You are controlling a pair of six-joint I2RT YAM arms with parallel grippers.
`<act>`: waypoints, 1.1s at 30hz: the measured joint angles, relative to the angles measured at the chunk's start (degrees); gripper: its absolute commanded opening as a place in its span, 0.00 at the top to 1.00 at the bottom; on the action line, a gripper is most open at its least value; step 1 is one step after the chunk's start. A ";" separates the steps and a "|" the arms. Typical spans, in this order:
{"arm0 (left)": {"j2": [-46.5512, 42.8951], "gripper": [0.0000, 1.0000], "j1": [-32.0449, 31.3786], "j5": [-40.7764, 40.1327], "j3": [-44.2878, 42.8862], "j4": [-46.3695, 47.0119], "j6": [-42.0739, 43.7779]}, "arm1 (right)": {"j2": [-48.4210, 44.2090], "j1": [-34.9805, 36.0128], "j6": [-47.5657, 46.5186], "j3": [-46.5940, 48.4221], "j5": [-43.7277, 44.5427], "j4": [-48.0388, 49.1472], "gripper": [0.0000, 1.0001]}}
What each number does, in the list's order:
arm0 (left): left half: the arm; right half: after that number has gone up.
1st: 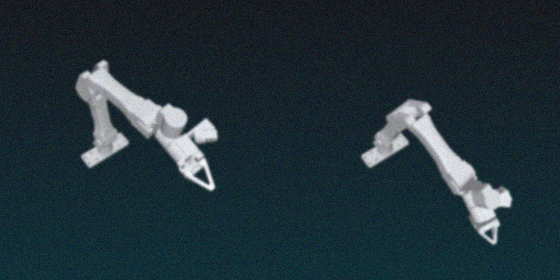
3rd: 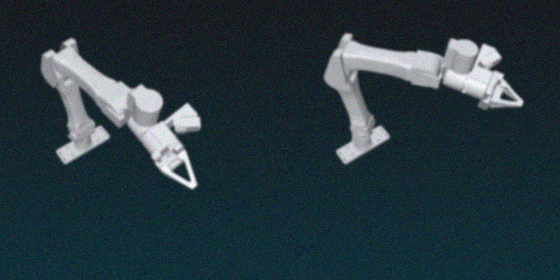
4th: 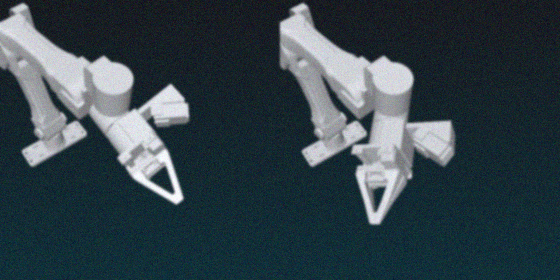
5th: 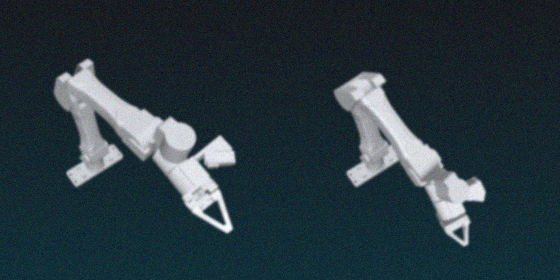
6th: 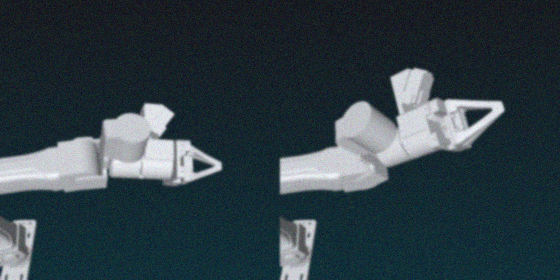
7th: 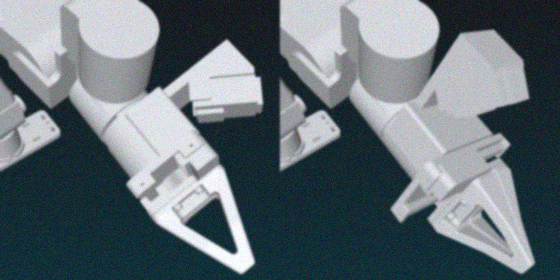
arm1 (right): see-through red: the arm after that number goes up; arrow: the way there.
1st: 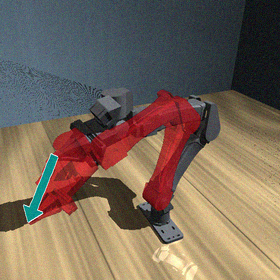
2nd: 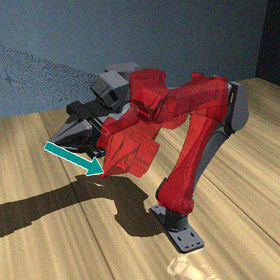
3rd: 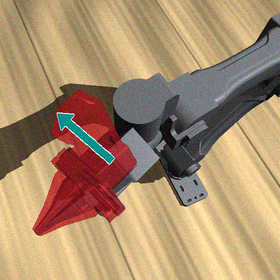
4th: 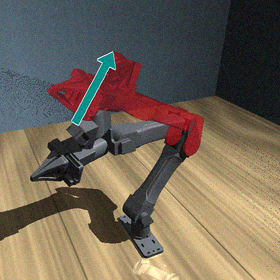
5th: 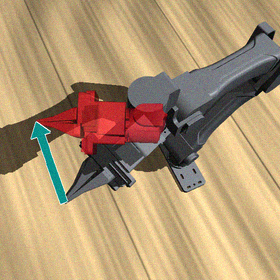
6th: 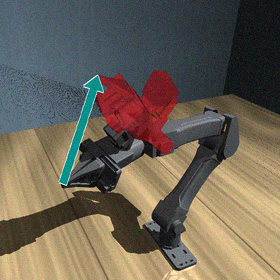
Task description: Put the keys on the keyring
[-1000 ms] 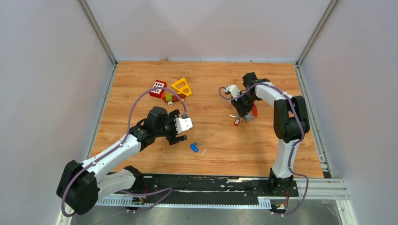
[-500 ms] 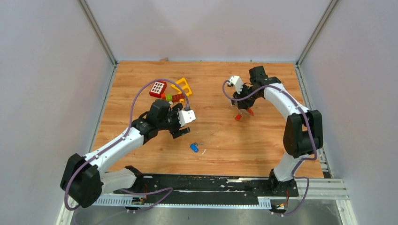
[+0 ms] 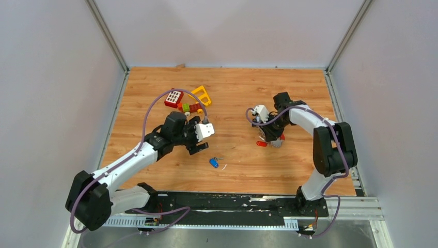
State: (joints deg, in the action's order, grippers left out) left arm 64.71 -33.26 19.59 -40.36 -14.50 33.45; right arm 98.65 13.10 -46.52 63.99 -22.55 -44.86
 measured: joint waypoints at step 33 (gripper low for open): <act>-3.52 0.11 0.00 -1.75 4.55 0.20 0.50 | 6.29 5.33 1.66 8.13 7.10 3.96 0.66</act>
State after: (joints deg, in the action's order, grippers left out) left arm 61.19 -33.26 17.85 -35.81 -14.31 33.95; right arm 104.95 18.44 -44.86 72.12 -15.44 -40.91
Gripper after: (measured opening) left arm 0.884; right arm 0.366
